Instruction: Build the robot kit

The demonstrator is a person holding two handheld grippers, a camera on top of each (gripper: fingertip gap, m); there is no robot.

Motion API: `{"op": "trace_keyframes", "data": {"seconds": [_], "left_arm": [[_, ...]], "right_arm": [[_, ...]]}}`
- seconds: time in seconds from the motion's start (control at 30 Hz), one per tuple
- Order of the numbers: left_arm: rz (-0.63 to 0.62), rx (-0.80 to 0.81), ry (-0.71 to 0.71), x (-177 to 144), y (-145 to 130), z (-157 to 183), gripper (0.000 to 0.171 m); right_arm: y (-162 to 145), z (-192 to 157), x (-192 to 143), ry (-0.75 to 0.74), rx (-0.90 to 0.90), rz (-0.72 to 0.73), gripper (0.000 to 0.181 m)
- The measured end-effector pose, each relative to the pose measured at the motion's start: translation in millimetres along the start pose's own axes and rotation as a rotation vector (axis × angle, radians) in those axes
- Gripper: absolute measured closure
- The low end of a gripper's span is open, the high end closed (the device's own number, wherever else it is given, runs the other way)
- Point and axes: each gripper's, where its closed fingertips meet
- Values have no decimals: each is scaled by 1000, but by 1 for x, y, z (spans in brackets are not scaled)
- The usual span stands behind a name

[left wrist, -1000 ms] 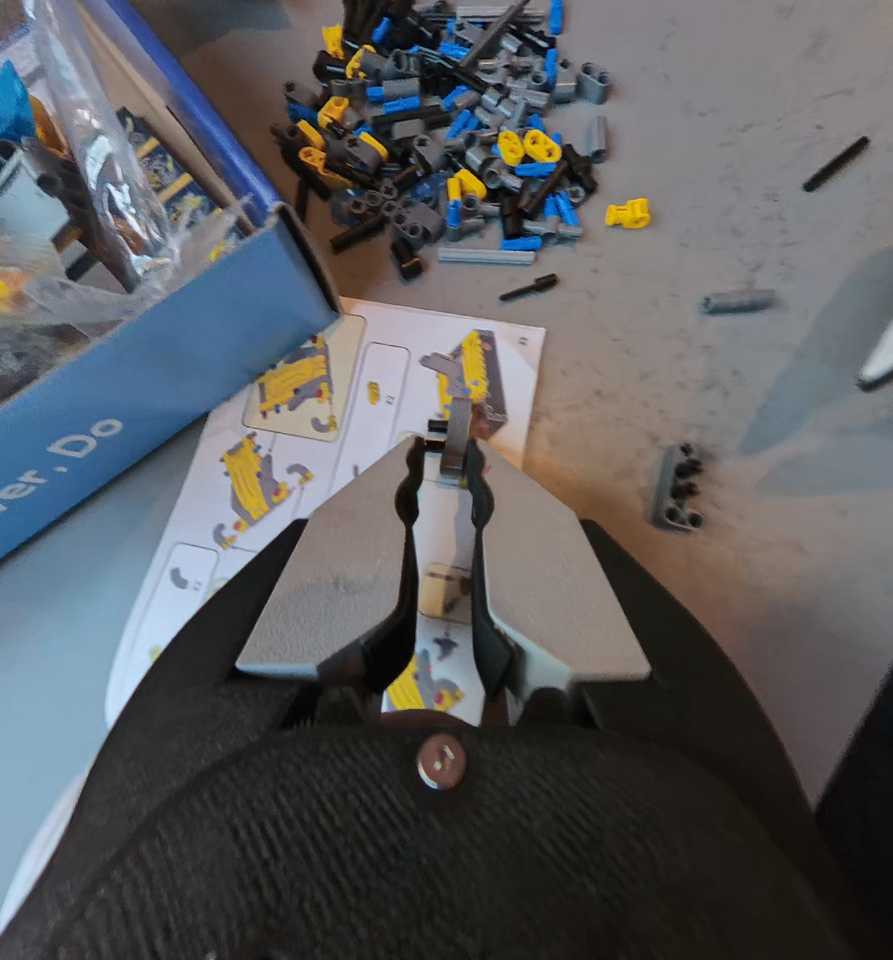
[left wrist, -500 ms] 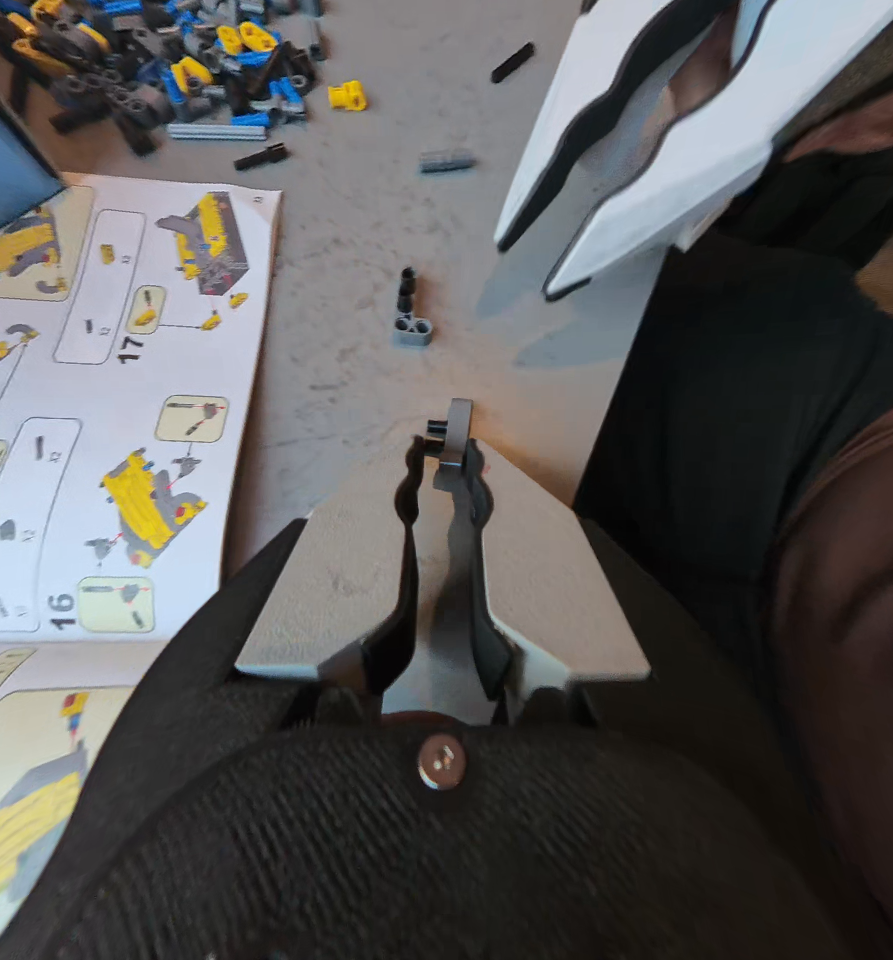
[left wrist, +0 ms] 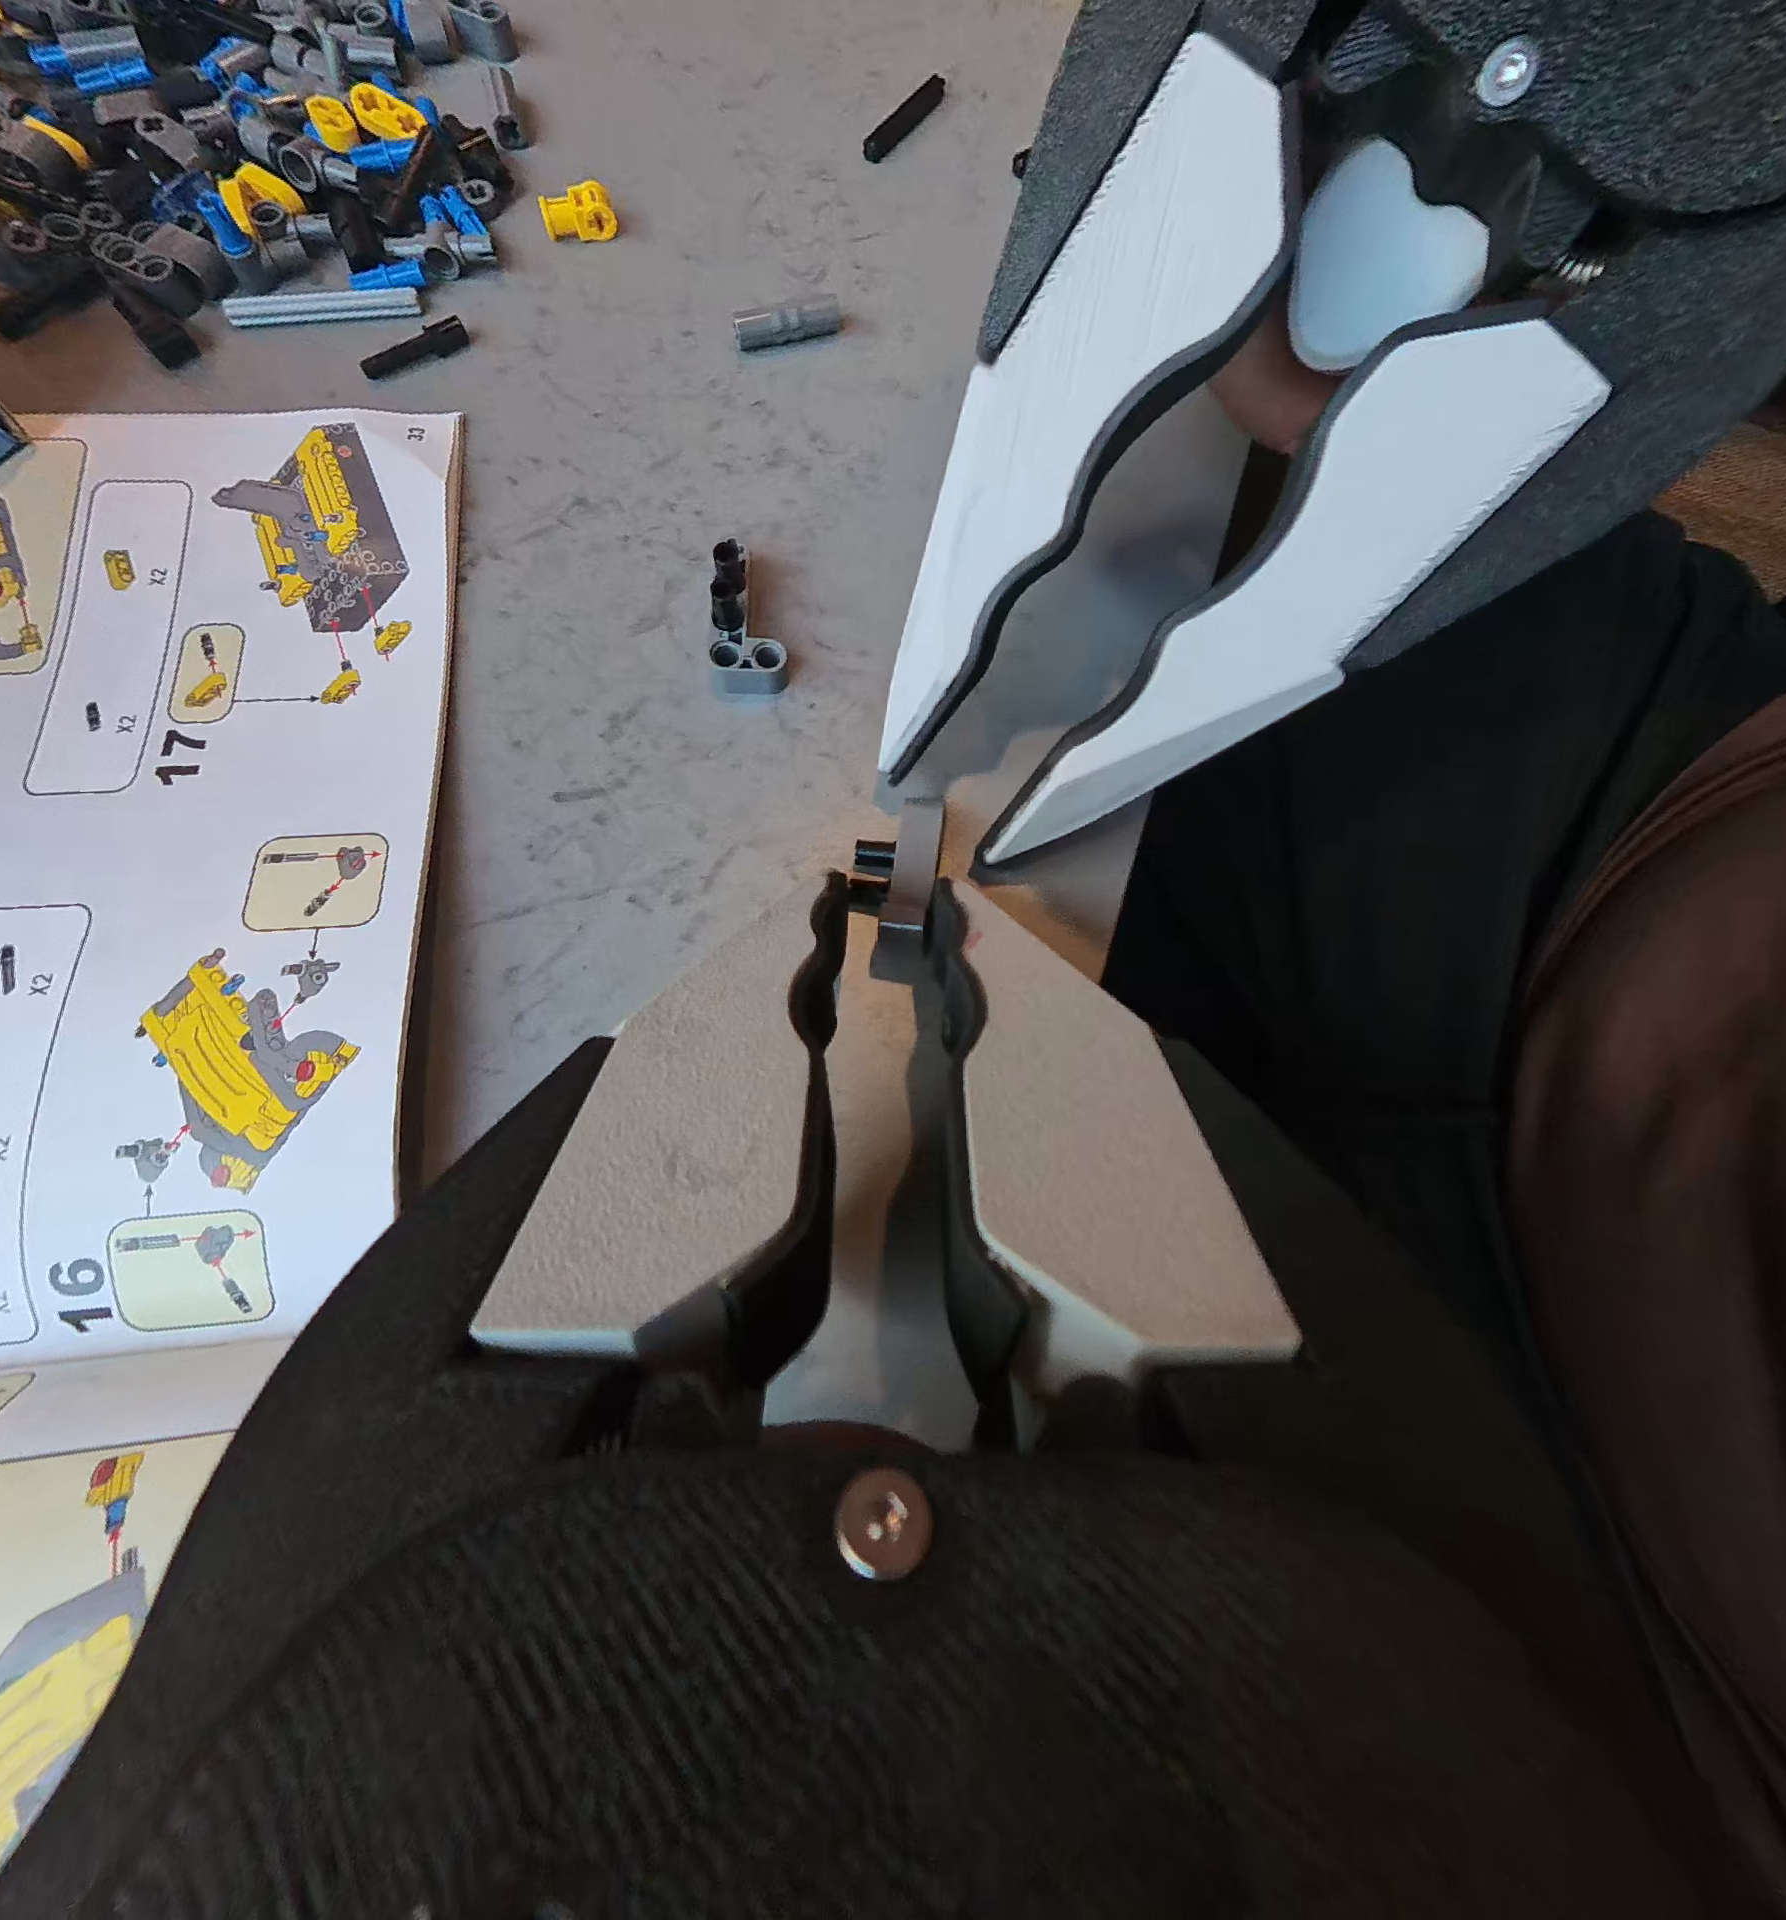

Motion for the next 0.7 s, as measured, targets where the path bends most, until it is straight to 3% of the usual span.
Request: {"op": "trace_keyframes", "data": {"seconds": [0.7], "left_arm": [[16, -12, -5, -1, -3, 6, 159]], "right_arm": [[2, -7, 5, 99, 36, -14, 172]]}}
Point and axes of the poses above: each gripper's, where its closed fingertips meet, x out along the fingers, y out of its top, z = x × y across the jaws, and after that the axes turned 8 degrees about -z, right-handed
